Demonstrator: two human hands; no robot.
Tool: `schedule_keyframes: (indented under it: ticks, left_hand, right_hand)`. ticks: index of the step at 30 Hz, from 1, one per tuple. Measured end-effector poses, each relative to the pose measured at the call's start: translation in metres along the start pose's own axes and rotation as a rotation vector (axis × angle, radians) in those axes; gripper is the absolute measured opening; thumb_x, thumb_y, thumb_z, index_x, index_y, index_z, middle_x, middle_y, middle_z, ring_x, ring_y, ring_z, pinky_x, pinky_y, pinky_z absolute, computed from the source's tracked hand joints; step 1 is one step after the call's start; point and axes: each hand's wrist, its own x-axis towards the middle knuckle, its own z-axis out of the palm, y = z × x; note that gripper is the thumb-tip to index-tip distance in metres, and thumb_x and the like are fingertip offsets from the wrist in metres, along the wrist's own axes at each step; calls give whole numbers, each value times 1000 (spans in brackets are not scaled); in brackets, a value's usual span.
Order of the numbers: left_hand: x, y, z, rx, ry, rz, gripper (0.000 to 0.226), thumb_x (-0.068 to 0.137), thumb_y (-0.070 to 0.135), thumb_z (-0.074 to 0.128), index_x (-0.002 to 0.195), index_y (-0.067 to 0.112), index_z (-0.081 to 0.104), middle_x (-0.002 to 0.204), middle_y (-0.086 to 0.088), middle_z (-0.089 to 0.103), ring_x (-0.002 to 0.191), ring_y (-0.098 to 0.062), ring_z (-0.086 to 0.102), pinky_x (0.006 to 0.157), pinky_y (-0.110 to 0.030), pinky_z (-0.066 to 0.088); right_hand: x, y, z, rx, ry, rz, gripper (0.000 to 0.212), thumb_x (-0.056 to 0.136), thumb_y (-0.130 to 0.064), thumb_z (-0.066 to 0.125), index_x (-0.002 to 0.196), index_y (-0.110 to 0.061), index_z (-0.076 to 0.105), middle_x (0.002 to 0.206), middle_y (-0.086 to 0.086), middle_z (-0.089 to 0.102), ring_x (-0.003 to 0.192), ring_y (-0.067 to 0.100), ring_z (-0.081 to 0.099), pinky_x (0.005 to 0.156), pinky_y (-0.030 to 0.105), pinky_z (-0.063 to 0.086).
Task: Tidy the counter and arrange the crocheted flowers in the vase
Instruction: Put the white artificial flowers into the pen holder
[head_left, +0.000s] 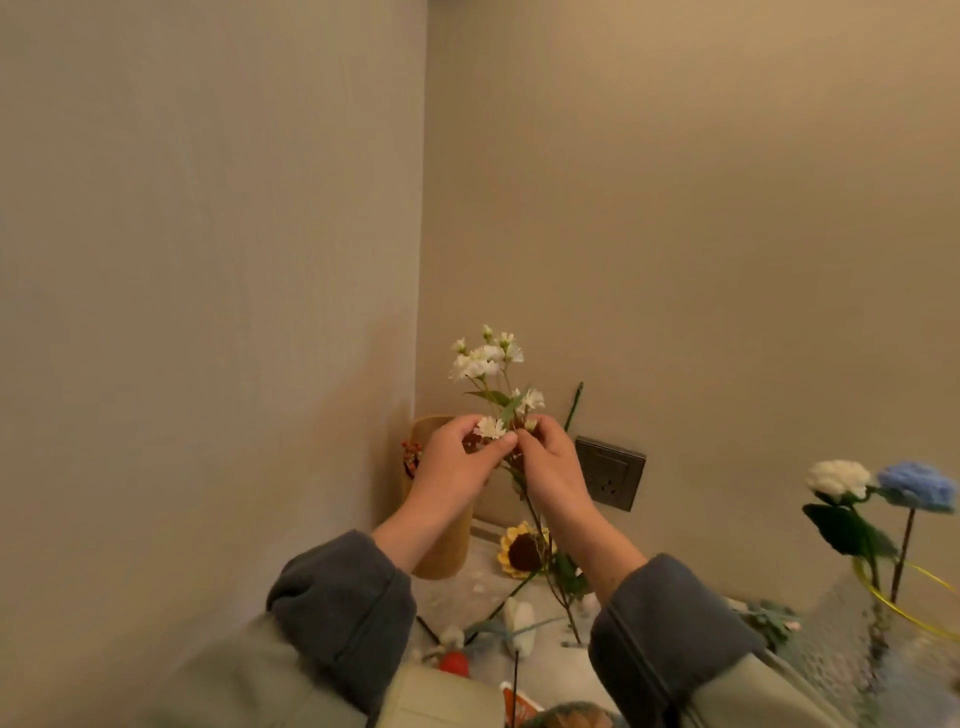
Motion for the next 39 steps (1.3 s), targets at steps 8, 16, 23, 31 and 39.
schedule_keyframes:
  ticks: [8, 16, 23, 31, 39]
  left_hand:
    - [43, 23, -34, 183, 135, 64, 31, 89, 34, 62, 117, 21, 61, 109, 5, 66, 100, -12, 61, 86, -33, 54]
    - [66, 52, -55, 136, 374, 219, 17, 92, 27, 59, 109, 30, 59, 100, 9, 66, 92, -11, 64, 77, -28, 52]
    - [74, 51, -57, 191, 499, 325, 20, 95, 25, 54, 114, 25, 60, 113, 6, 63, 99, -12, 60, 81, -31, 52]
    - [88, 20, -56, 237, 489, 256, 22, 95, 22, 54, 116, 24, 61, 112, 8, 64, 101, -10, 59, 81, -26, 49]
    - [95, -28, -45, 242, 438, 38, 28, 95, 21, 54, 123, 24, 57, 110, 12, 60, 99, -7, 57, 74, -16, 40]
  right_hand:
    - [25, -37, 19, 68, -126, -38, 18, 98, -21, 52, 99, -31, 67, 93, -12, 73, 86, 1, 69, 69, 17, 51]
    - [62, -73, 9, -92, 79, -278, 20, 90, -13, 62, 84, -31, 66, 80, -3, 71, 78, 13, 67, 71, 32, 57]
    - [86, -64, 20, -155, 111, -336, 13, 95, -16, 57, 100, -27, 60, 88, -9, 66, 81, 9, 62, 64, 23, 46]
    - [102, -32, 46, -160, 32, -311, 18, 94, -13, 56, 96, -31, 60, 89, -8, 65, 84, 7, 61, 71, 25, 49]
    - [112, 20, 58, -158, 7, -151, 14, 91, -12, 57, 87, -24, 64, 80, -4, 67, 75, 12, 62, 60, 24, 45]
